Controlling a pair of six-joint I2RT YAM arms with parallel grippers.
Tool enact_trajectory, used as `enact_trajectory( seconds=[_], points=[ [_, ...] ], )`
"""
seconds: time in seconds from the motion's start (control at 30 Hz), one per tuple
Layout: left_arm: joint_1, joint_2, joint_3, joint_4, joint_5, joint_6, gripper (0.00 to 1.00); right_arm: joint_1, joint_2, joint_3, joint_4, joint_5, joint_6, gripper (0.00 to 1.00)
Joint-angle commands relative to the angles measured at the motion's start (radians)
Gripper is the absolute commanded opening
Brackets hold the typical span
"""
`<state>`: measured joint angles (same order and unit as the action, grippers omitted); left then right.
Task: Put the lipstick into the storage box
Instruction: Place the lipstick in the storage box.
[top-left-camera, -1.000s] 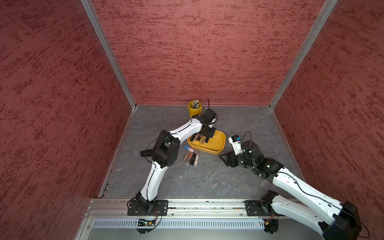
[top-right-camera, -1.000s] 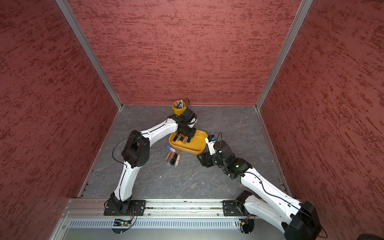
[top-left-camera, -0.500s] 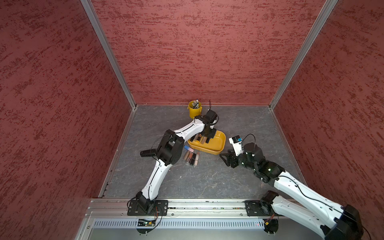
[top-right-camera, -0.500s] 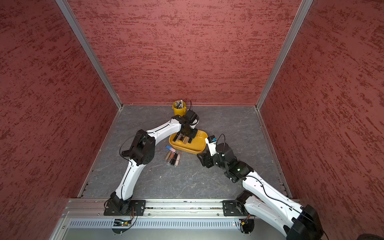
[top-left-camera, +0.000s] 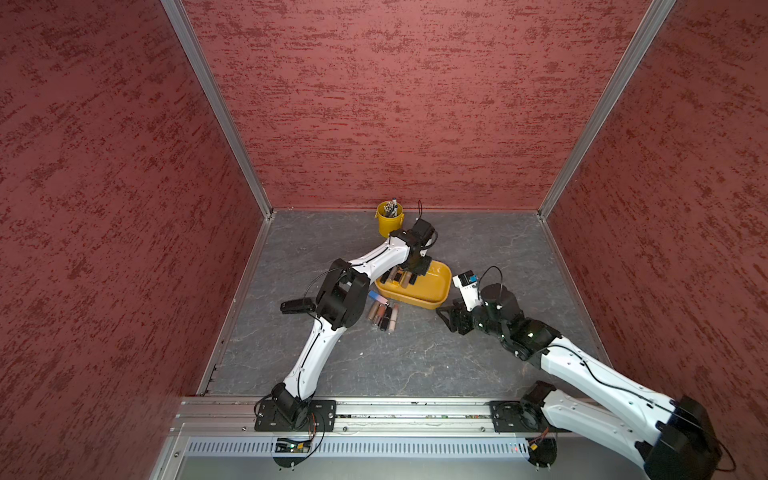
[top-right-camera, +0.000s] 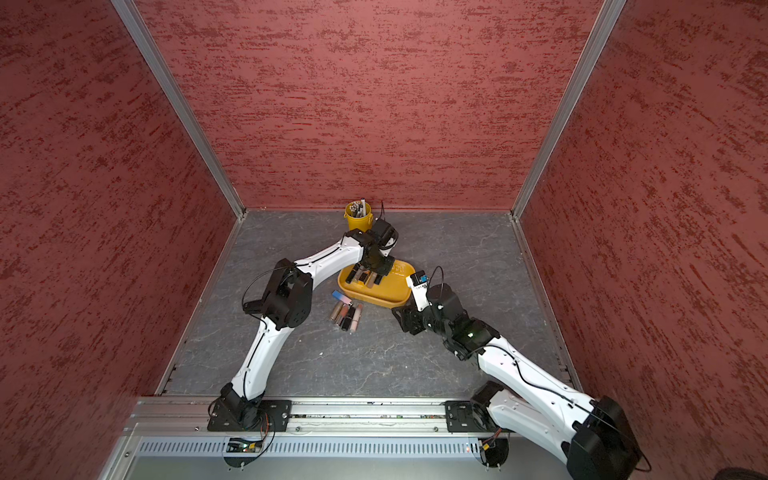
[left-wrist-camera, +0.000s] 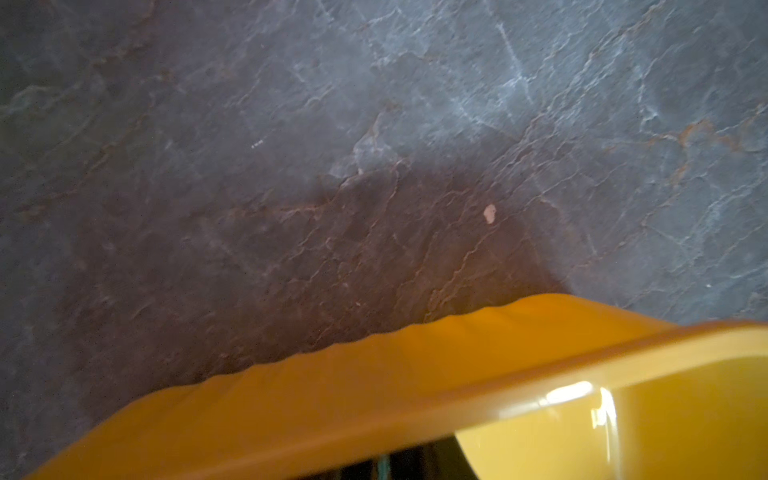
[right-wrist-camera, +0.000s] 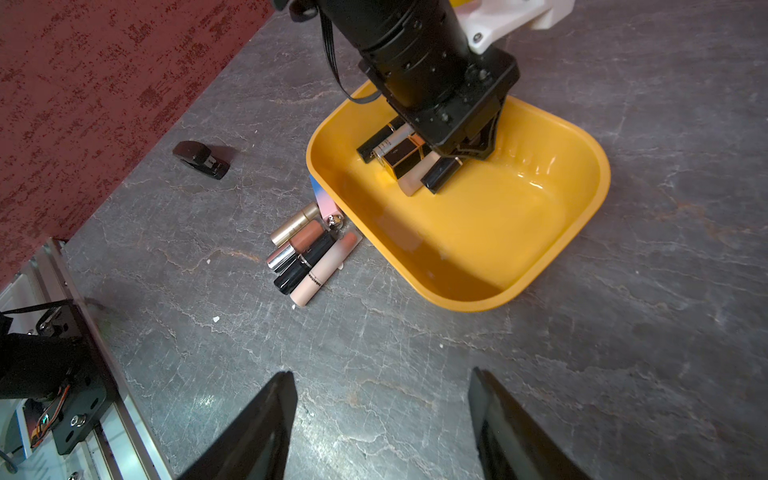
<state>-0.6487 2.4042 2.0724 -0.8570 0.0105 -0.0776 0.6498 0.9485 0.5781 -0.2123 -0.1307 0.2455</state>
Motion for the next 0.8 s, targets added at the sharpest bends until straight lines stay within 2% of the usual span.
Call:
enact_trajectory(
  seconds=[0.0, 0.3, 0.43, 0.6, 0.77],
  points=[
    [0.006, 0.027, 0.019, -0.007, -0.018, 0.015, 0.24, -0.006, -0.005, 0.018, 0.027, 0.000, -0.014, 0.70],
    [0.005, 0.015, 0.019, -0.007, -0.012, 0.007, 0.37, -0.006, -0.019, 0.021, 0.011, 0.003, 0.001, 0.70],
    [0.003, -0.030, 0.014, 0.002, 0.002, -0.003, 0.47, -0.006, -0.017, 0.033, 0.004, -0.003, 0.012, 0.70],
    [0.001, -0.181, -0.078, 0.095, 0.025, -0.036, 0.57, -0.006, 0.006, 0.063, -0.016, -0.035, 0.042, 0.70],
    [0.012, -0.377, -0.212, 0.191, 0.046, -0.092, 0.59, -0.003, 0.090, 0.124, -0.081, -0.119, 0.095, 0.69]
  ],
)
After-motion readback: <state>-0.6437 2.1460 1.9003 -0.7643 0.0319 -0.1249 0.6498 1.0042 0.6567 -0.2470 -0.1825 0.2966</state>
